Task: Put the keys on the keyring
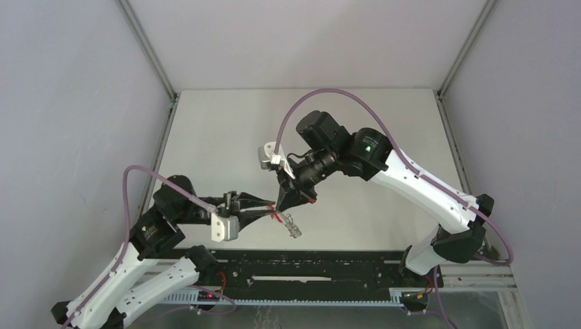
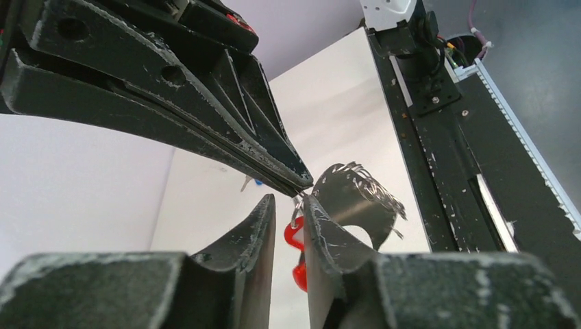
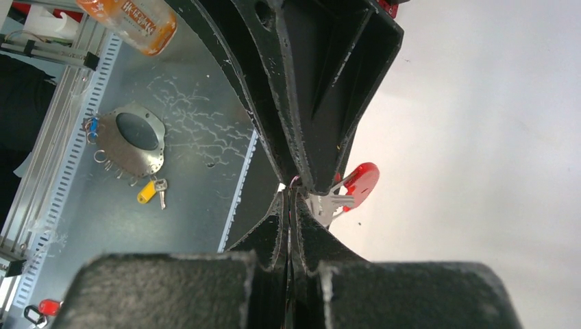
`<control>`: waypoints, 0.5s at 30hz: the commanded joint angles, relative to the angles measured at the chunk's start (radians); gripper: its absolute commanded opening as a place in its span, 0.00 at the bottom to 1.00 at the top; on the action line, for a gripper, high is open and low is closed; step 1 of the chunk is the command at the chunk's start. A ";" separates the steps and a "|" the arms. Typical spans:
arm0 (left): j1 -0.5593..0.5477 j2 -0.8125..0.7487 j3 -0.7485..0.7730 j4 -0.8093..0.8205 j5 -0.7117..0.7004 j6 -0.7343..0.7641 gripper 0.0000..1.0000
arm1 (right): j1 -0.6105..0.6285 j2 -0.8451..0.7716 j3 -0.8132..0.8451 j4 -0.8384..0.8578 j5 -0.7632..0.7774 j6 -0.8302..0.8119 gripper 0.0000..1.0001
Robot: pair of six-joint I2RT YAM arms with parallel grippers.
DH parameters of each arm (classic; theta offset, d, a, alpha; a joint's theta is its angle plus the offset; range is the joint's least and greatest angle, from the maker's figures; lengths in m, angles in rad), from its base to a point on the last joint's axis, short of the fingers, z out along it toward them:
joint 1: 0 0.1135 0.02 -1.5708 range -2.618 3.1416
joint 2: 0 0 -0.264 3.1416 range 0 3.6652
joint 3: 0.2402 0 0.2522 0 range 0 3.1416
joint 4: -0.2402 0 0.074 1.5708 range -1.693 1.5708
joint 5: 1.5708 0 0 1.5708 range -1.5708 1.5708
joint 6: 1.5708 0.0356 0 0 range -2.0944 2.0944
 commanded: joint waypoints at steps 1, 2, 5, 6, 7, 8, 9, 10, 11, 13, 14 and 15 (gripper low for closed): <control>-0.005 -0.005 -0.001 0.054 -0.020 -0.033 0.22 | 0.006 -0.026 0.013 0.060 -0.013 0.033 0.00; -0.005 -0.006 -0.004 0.053 -0.023 -0.028 0.20 | 0.006 -0.035 -0.002 0.080 -0.010 0.043 0.00; -0.005 -0.012 -0.013 0.035 -0.026 -0.001 0.15 | -0.003 -0.074 -0.059 0.157 0.001 0.082 0.00; -0.004 -0.011 -0.015 0.031 -0.025 0.001 0.14 | -0.008 -0.089 -0.081 0.185 -0.001 0.095 0.00; -0.005 -0.011 -0.016 0.024 -0.024 0.004 0.13 | -0.012 -0.103 -0.102 0.212 -0.003 0.108 0.00; -0.004 -0.011 -0.016 0.020 -0.022 0.006 0.12 | -0.017 -0.116 -0.122 0.235 -0.004 0.120 0.00; -0.005 -0.011 -0.015 0.017 -0.022 0.008 0.10 | -0.020 -0.127 -0.138 0.254 -0.004 0.129 0.00; -0.004 -0.009 -0.014 0.017 -0.022 0.008 0.08 | -0.022 -0.138 -0.156 0.272 0.002 0.138 0.00; -0.005 -0.008 -0.013 0.017 -0.022 0.008 0.06 | -0.023 -0.145 -0.166 0.287 0.008 0.147 0.00; -0.005 -0.008 -0.011 0.016 -0.020 0.008 0.03 | -0.025 -0.159 -0.190 0.323 0.018 0.167 0.00; -0.006 -0.008 -0.011 0.016 -0.018 0.006 0.03 | -0.024 -0.166 -0.203 0.341 0.022 0.176 0.00; -0.007 -0.008 -0.010 0.015 -0.015 0.004 0.02 | -0.026 -0.175 -0.217 0.359 0.025 0.185 0.00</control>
